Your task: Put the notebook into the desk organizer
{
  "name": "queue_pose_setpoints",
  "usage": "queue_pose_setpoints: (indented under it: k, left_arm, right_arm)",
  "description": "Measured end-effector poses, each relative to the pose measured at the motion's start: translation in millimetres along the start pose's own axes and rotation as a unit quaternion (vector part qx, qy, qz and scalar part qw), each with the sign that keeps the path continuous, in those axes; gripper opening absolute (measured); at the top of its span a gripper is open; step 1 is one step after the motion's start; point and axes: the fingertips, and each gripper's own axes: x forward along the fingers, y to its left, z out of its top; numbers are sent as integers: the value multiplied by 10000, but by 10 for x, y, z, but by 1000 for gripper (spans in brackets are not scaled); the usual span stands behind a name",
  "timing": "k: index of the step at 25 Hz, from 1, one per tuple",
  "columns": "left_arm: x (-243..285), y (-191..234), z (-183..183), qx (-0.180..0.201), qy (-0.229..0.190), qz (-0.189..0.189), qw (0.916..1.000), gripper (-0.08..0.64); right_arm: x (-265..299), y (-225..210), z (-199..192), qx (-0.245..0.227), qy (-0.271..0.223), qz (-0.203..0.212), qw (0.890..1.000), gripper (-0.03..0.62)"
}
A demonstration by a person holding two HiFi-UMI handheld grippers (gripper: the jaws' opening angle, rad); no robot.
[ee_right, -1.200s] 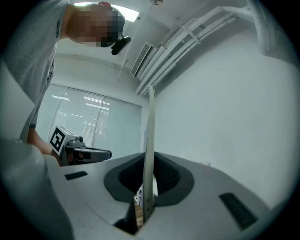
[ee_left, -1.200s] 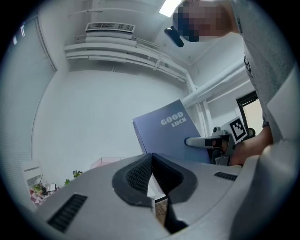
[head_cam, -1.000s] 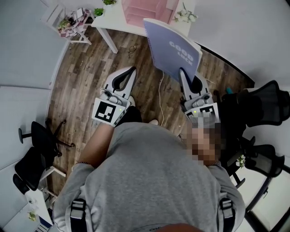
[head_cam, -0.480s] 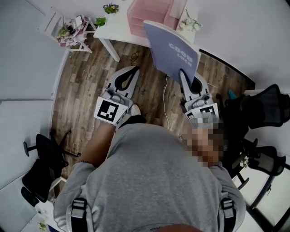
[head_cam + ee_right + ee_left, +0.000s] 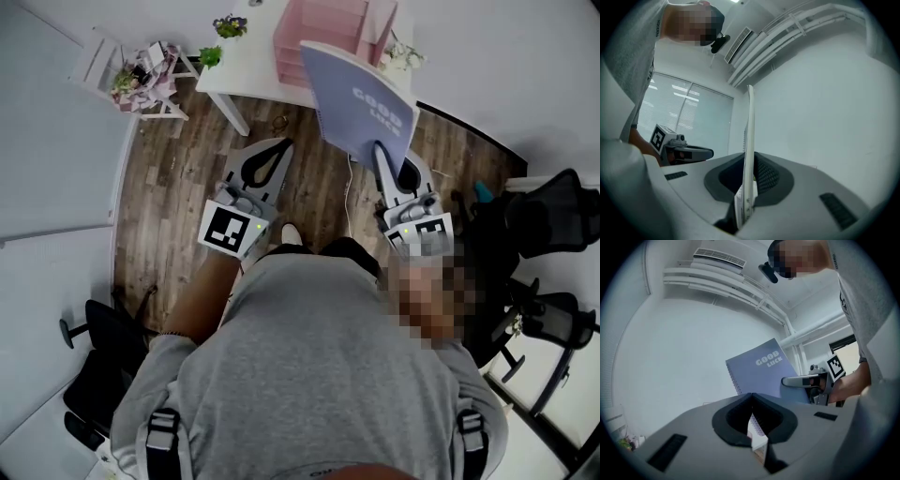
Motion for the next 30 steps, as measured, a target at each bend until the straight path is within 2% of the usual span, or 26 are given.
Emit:
queue_pose_setpoints:
  k: [12, 21, 30]
  left_arm:
    - [369, 439, -224, -145, 118, -79, 9998, 20]
    - [1044, 860, -312, -92, 131, 21, 9999, 20]
    - [1762, 1078, -324, -4, 179, 103, 9998, 20]
  right_arm:
    - [477, -303, -139, 80, 102, -134, 9998, 37]
    - [1032, -913, -167, 113, 40, -32, 9999, 37]
    - [1438, -1581, -128, 236, -80, 86, 9997, 37]
